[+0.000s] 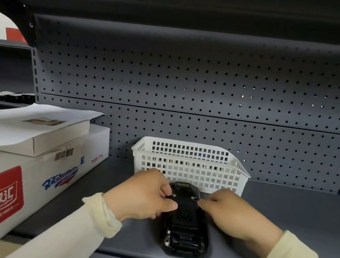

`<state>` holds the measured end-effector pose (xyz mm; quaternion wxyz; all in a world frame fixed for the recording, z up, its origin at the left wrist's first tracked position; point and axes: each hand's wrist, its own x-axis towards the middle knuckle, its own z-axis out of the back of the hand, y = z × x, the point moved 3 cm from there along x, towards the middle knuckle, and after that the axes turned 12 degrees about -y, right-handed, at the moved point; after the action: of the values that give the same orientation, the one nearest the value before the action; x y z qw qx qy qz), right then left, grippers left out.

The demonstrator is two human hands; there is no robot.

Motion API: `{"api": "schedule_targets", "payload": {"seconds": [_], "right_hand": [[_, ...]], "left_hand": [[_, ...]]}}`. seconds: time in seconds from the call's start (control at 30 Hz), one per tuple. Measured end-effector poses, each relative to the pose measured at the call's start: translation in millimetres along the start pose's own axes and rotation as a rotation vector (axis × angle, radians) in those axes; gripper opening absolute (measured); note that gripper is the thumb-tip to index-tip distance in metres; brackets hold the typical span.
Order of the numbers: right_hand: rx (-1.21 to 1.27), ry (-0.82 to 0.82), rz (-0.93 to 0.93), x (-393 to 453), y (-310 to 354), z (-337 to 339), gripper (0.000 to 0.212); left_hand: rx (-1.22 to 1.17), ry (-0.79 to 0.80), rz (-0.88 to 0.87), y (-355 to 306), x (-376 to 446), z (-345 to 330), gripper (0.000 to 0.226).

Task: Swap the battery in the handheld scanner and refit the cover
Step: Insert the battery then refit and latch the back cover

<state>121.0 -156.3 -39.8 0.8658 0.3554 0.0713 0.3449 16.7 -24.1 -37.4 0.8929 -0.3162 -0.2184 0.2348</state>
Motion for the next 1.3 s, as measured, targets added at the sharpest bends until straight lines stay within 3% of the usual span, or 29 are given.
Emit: {"api": "schedule_targets", "payload": {"seconds": [0.13, 0.27, 0.37, 0.53, 0.67, 0.8, 0.93, 1.1, 1.3], "right_hand": [[0.250, -0.002, -0.183, -3.1, -1.8, -0.8, 0.018], [0.512, 0.074, -0.264, -5.2, 0.6, -2.6, 0.022], [0.682, 0.077, -0.290, -7.6, 7.8, 1.5, 0.025], [0.831, 0.030, -0.321, -5.7, 16.8, 3.2, 0.025], [0.871, 0.028, -0.300, -5.4, 19.9, 0.9, 0.033], [0.942, 0.059, -0.288, -6.6, 20.7, -1.1, 0.032], [0.869, 0.079, -0.257, -8.7, 24.6, -6.9, 0.028], [0.789, 0.034, -0.304, -9.1, 15.6, -15.3, 0.015], [0.725, 0.052, -0.269, -8.7, 10.4, -16.9, 0.021]], "left_hand": [[0.117, -0.034, -0.041, -3.8, 0.2, 1.0, 0.031], [0.296, -0.110, -0.090, -20.8, -4.4, 0.6, 0.056], [0.399, -0.154, -0.098, -34.3, -9.6, -0.9, 0.057], [0.501, -0.064, -0.053, -49.0, -8.3, 2.0, 0.060], [0.517, 0.108, 0.046, -57.2, 0.1, 3.4, 0.043], [0.456, 0.166, 0.100, -56.7, 4.0, 7.0, 0.032], [0.274, 0.232, 0.249, -41.5, 0.4, 14.1, 0.043], [-0.094, 0.199, 0.313, -10.8, -8.4, 25.0, 0.032], [-0.560, 0.219, 0.380, 6.8, -21.5, 9.7, 0.032]]}}
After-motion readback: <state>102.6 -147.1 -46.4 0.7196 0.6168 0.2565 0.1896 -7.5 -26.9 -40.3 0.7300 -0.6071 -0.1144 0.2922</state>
